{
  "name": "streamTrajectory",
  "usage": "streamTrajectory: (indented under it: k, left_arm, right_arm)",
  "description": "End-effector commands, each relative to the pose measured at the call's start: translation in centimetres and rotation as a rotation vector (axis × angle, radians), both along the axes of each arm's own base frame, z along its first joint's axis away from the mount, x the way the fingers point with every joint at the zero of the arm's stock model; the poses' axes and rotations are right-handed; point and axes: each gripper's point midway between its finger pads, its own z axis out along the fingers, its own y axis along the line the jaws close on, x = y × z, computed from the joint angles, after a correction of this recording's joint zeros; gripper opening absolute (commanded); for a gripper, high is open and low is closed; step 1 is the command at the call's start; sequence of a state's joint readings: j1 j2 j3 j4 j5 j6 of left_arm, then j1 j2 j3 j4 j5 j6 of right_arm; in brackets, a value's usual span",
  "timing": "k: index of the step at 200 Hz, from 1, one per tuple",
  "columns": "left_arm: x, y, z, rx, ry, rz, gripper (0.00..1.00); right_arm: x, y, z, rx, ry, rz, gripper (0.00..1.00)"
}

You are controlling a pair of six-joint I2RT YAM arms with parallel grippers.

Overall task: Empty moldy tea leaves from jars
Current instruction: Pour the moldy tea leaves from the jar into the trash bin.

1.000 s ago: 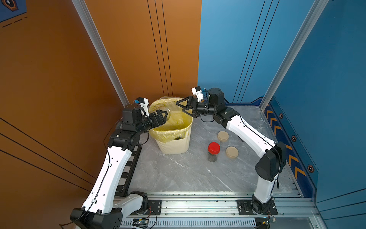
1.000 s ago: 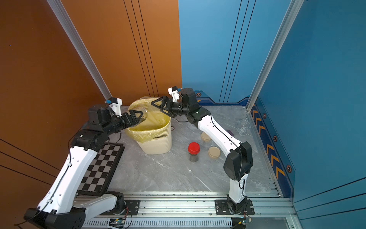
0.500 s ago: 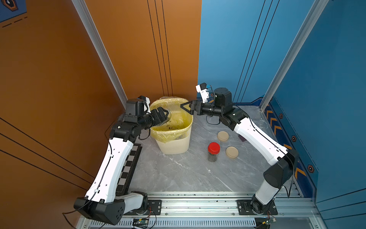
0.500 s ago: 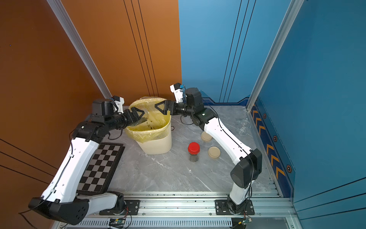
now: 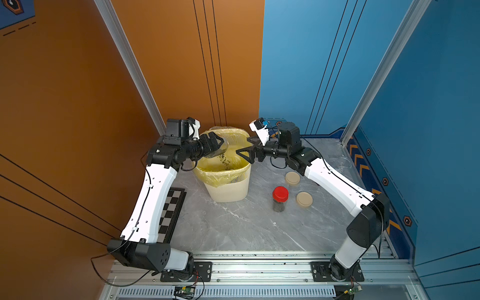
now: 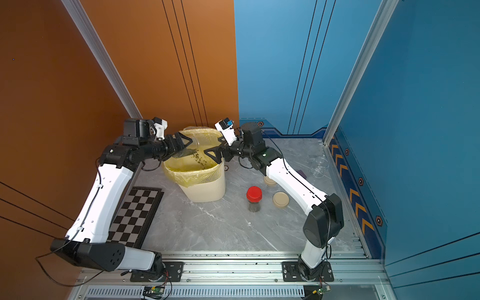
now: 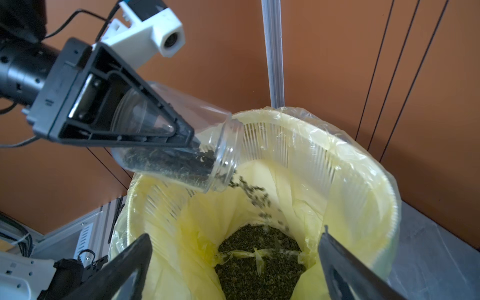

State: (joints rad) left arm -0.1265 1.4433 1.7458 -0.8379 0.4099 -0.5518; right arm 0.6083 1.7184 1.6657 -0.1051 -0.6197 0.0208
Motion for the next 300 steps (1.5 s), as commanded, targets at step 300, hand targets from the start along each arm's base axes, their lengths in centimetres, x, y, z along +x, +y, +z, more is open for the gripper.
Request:
streamTrajectory:
  k: [300]
  left_arm:
    - [-1.1,-2.9,0.3,0.048,-0.03,-0.453,0.37]
  right_arm:
    - [1.2,6.3,-0.9,-0.353,-0.82,0.029,1.0]
